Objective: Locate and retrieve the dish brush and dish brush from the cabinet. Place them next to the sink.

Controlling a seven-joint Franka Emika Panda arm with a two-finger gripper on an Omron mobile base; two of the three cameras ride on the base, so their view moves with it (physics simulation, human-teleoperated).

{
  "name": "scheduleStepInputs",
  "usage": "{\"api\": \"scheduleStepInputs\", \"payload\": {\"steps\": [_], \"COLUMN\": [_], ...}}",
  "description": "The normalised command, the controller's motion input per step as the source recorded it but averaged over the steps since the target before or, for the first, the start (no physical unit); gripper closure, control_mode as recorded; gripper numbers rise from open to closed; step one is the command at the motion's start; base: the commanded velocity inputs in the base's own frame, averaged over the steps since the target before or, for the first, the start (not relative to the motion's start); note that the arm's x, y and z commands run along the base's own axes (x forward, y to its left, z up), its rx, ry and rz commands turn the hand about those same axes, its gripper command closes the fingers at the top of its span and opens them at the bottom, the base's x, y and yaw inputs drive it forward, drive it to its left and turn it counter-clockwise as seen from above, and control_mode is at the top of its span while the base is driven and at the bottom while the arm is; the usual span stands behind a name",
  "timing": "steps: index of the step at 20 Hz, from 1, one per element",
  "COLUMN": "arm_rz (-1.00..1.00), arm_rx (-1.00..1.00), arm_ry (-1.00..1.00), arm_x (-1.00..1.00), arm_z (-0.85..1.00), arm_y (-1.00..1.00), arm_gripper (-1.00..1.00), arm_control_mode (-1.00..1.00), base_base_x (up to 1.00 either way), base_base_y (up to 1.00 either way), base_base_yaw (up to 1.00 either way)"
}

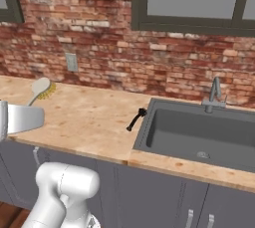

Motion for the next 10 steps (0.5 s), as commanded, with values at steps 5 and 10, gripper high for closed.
{"api": "scheduleStepInputs", "payload": {"steps": [5,10], "arm_rz": [0.00,0.00], "arm_rx": [0.00,0.00], "arm_ry": [0.00,0.00], "arm_x": [0.00,0.00], "arm_z": [0.00,0.00], "arm_y": [0.00,0.00], "arm_gripper": [1.00,1.00], "arm_control_mode": [1.00,1.00], "base_base_x": [0.33,0.20], "base_base_y": [0.35,0.26], "base_base_yaw": [-0.10,-0.08]}}
